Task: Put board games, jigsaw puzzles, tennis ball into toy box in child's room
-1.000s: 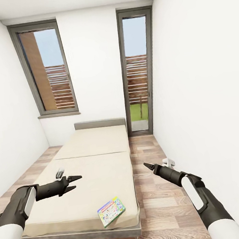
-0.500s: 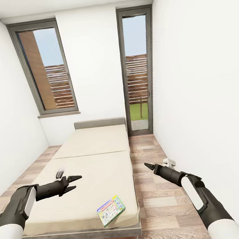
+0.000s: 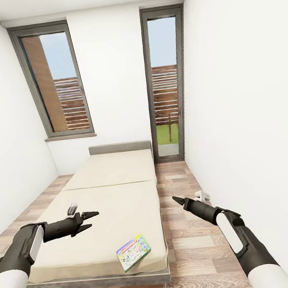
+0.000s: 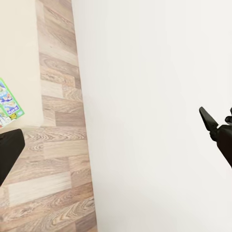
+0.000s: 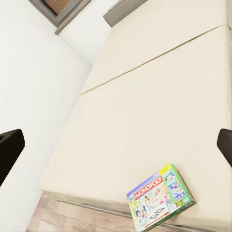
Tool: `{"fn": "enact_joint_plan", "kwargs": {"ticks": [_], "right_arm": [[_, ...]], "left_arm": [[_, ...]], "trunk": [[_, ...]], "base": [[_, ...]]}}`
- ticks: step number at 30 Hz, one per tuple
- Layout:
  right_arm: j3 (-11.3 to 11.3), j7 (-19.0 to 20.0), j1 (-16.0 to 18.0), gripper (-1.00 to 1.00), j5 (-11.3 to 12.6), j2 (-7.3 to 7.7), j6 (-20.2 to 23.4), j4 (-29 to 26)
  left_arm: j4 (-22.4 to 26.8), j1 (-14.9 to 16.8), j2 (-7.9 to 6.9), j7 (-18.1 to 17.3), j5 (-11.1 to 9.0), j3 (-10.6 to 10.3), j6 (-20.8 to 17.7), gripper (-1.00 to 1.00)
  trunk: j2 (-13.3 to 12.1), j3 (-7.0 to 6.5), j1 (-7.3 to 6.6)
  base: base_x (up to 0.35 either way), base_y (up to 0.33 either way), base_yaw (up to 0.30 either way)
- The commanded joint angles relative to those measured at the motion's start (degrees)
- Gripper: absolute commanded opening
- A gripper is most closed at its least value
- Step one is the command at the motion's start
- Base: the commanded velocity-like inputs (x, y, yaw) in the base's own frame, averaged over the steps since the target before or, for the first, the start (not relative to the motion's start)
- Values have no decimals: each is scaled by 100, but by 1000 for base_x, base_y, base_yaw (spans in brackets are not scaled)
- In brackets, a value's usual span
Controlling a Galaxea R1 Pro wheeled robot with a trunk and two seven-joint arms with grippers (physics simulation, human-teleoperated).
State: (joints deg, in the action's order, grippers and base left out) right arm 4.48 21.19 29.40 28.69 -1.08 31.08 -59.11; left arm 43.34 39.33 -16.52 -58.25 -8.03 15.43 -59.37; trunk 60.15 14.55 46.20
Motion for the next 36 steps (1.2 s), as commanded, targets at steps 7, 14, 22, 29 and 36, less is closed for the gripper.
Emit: {"fn": "enact_joint_plan", "kwargs": {"ticks": [7, 14, 22, 29, 36], "right_arm": [[43, 43, 5, 100, 561, -55, 170, -37], [16, 31, 5, 100, 1718, -65, 549, -49], [6, 57, 3, 100, 2429, 20, 751, -35], [66, 68, -3, 100, 2531, 84, 784, -18], [81, 46, -4, 100, 2541, 77, 782, 5]], "left_arm": [[-1, 5, 7, -11, -6, -2, -23, 100], [-26, 5, 20, -5, -3, -13, -14, 100], [-65, 5, 37, 24, 18, -35, 12, 100], [-70, 5, 39, 23, 19, -36, 17, 100], [-71, 5, 29, -3, 6, -16, 5, 100]], "trunk": [[288, 134, 155], [568, 260, 309], [889, 403, 484], [1170, 529, 638], [1451, 655, 792]], "base": [[0, 0, 0], [0, 0, 0], [0, 0, 0], [0, 0, 0], [0, 0, 0]]}}
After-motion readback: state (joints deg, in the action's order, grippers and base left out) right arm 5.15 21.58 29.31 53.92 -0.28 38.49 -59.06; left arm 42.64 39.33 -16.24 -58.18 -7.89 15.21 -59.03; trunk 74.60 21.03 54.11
